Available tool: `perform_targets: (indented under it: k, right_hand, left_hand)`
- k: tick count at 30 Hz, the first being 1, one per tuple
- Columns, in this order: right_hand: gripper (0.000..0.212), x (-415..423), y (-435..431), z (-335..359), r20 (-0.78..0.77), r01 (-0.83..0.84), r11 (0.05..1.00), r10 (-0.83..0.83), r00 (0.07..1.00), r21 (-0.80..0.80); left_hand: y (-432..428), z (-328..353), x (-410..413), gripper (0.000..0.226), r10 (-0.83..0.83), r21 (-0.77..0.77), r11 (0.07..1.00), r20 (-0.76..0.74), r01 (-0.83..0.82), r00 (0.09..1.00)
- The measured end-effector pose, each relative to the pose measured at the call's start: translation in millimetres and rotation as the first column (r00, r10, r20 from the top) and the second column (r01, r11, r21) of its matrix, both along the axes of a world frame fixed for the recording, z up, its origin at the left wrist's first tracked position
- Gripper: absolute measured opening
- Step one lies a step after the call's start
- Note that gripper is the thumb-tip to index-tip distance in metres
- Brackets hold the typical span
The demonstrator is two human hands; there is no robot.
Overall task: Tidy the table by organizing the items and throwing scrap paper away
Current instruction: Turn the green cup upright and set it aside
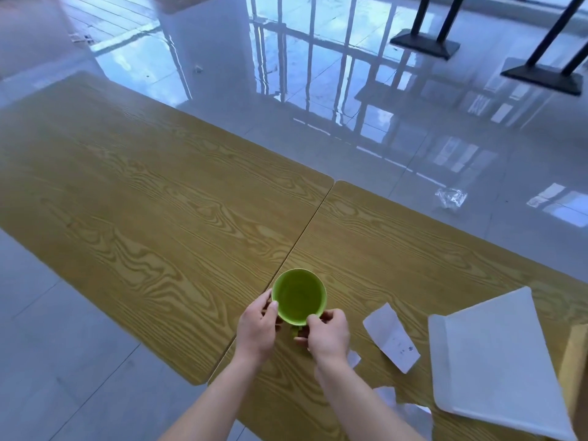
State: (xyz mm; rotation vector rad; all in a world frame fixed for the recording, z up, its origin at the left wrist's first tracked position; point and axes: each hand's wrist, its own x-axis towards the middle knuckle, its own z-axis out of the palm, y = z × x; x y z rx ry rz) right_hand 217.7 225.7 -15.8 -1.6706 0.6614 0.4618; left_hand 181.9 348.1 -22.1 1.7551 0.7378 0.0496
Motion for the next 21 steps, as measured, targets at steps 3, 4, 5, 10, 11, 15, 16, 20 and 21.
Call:
perform_targets:
  k: [3,4,5,10,11,15,16,20,21]
  right_hand:
    - [0.011,-12.0,9.1,-4.0,-0.017,0.043,0.998,-0.043,0.999,0.052]
    - [0.012,-14.7,11.2,-4.5,-0.032,0.051,0.996,-0.049,0.998,0.071]
    - [0.013,-16.4,13.5,-4.7,-0.043,0.061,0.994,-0.057,0.997,0.088]
    - [0.018,-18.6,20.7,-3.0,-0.062,0.101,0.982,-0.092,0.994,0.162]
    - [0.019,-18.5,19.5,-2.7,-0.061,0.086,0.981,-0.077,0.995,0.172]
    - [0.027,-13.9,8.9,-1.9,-0.04,-0.05,0.993,0.055,0.998,0.109]
    - [0.032,-10.2,5.7,-2.2,-0.018,-0.083,0.995,0.084,0.996,0.056]
    - [0.042,7.3,-0.6,-1.5,0.036,-0.204,0.966,0.212,0.977,-0.16]
    - [0.041,9.7,-0.4,-1.7,0.035,-0.228,0.957,0.238,0.971,-0.177]
  left_hand:
    - [7.8,-2.8,-4.2,0.03,-0.001,0.017,1.0,-0.016,0.001,1.0]
    - [10.0,-3.1,-4.8,0.031,0.006,0.028,1.0,-0.023,-0.005,1.0]
    - [11.8,-3.1,-5.0,0.031,0.004,0.04,0.999,-0.025,-0.003,1.0]
    - [15.5,-0.1,-4.8,0.031,-0.031,0.035,0.999,-0.037,0.032,0.999]
    - [16.4,-0.1,-4.9,0.032,-0.034,0.014,0.999,-0.042,0.035,0.999]
    - [17.9,-5.2,-13.3,0.047,0.006,-0.069,0.998,-0.077,-0.011,0.997]
    - [16.5,-6.9,-17.9,0.048,0.015,-0.061,0.998,-0.083,-0.02,0.996]
    - [5.9,-8.2,-27.5,0.045,0.028,-0.042,0.999,-0.091,-0.032,0.995]
    - [4.3,-7.5,-26.9,0.046,0.03,-0.043,0.998,-0.091,-0.034,0.995]
